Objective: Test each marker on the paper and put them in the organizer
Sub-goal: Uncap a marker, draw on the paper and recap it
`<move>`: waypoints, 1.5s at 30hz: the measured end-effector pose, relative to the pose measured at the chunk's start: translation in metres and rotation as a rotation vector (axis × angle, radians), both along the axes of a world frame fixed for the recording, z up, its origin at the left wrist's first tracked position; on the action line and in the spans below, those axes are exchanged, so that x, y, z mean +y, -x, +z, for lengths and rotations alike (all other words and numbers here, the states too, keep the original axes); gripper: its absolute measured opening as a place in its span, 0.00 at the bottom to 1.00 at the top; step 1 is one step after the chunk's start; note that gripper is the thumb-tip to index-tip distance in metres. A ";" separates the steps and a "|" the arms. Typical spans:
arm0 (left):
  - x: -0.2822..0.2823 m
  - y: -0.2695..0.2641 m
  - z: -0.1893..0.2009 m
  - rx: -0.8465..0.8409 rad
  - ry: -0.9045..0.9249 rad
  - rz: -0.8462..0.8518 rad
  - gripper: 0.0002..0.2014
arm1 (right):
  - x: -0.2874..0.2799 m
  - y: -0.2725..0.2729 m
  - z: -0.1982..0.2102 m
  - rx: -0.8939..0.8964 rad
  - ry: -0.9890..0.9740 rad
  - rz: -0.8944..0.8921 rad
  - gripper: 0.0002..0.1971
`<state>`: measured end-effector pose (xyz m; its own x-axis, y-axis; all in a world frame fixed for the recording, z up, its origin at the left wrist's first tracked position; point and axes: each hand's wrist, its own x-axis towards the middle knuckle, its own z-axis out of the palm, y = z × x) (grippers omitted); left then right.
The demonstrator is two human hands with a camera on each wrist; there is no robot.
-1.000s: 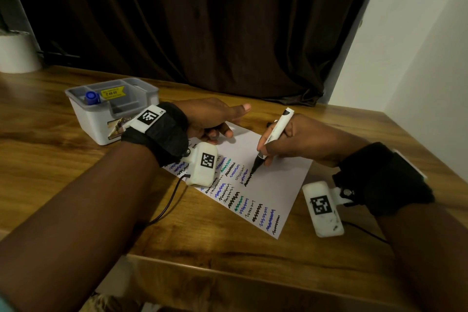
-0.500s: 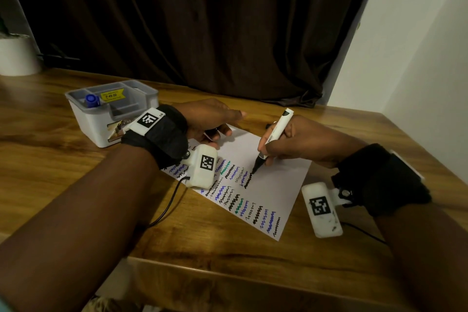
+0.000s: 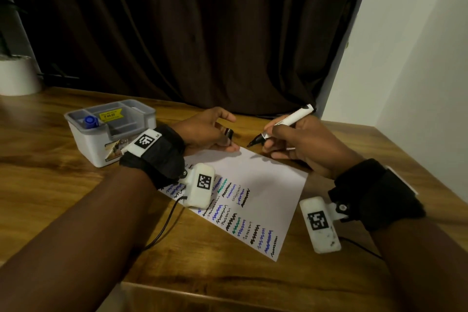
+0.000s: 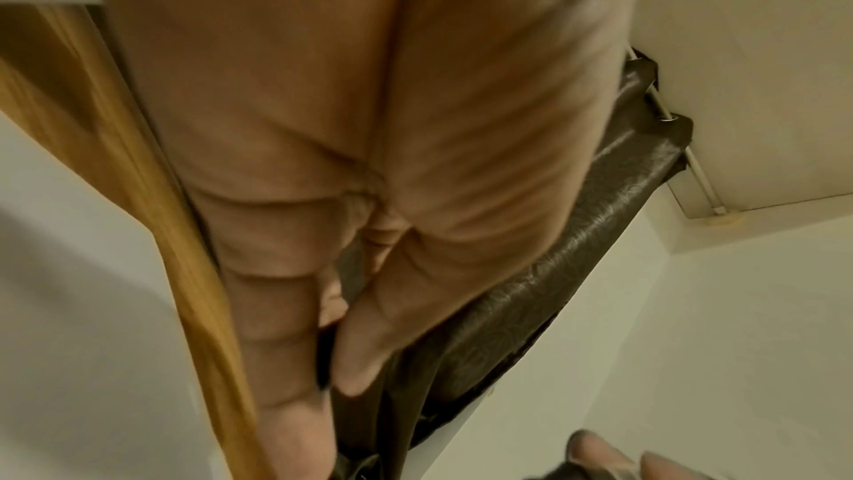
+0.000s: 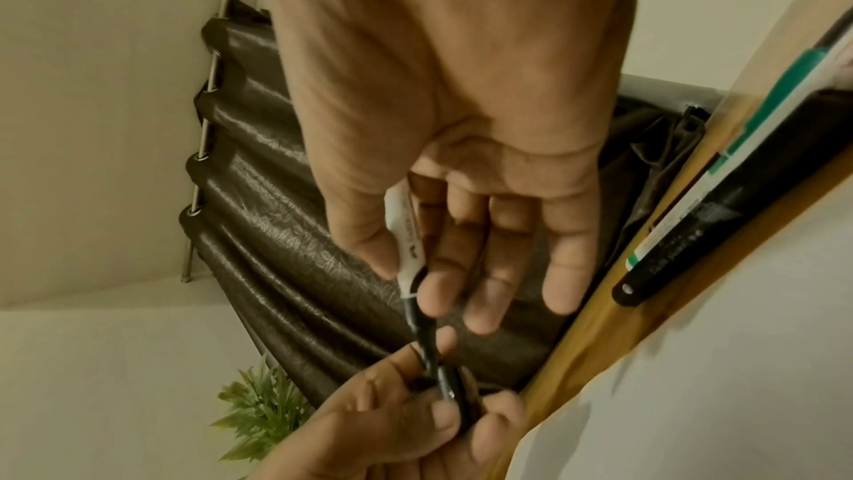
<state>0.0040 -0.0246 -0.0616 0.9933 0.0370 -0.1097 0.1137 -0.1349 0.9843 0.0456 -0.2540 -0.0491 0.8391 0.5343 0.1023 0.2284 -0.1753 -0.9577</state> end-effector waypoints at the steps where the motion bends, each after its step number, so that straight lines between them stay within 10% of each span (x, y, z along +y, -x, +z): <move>1: 0.000 -0.001 0.000 -0.026 0.007 -0.020 0.29 | 0.000 -0.001 0.001 0.023 -0.044 -0.023 0.06; 18: -0.004 0.001 0.003 -0.267 -0.044 -0.138 0.19 | 0.004 -0.002 0.002 0.173 -0.185 -0.092 0.09; 45: -0.016 0.009 0.008 -0.441 -0.101 -0.184 0.11 | 0.003 0.011 -0.002 -0.153 -0.120 0.031 0.11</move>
